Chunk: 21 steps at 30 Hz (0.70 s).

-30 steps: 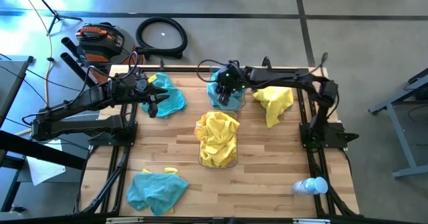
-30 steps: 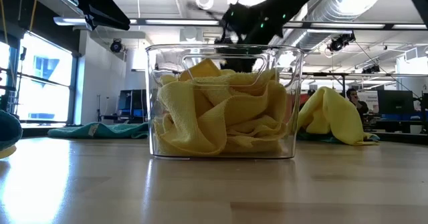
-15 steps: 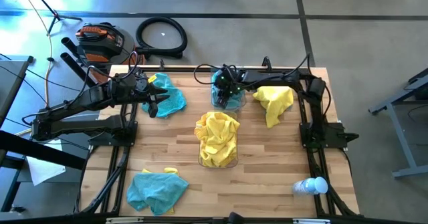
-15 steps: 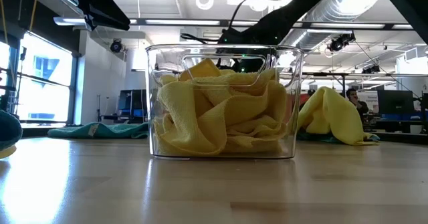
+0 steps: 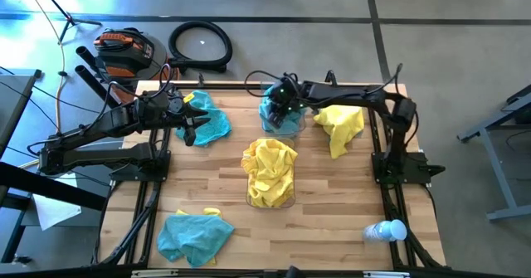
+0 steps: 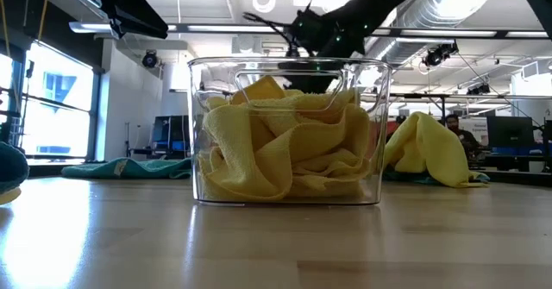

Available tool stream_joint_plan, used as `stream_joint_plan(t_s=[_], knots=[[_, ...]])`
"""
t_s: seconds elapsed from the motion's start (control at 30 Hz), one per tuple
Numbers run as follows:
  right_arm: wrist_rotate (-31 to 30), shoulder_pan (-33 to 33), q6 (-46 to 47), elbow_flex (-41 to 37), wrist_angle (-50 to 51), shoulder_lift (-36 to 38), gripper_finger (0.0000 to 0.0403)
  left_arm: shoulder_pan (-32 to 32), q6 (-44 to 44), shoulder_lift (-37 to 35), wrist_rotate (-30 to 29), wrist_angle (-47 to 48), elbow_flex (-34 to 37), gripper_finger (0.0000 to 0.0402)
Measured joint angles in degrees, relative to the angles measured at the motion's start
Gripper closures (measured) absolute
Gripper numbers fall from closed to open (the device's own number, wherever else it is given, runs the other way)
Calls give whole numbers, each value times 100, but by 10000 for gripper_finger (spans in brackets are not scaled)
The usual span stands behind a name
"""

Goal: Sort microfiber towel by color & place in baskets
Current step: Put the blue towel into the top transparent bin

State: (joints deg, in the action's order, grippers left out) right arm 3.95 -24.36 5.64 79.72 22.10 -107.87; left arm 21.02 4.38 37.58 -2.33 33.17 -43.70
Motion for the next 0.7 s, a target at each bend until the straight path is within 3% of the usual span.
stream_joint_plan(t_s=[0.3,0.7], knots=[[-16,3,301,4,371,456,290,0,-9,2,-9,2,0,296],[-683,130,1044,-9,1772,1451,290,2,22,2,-185,2,0,296]])
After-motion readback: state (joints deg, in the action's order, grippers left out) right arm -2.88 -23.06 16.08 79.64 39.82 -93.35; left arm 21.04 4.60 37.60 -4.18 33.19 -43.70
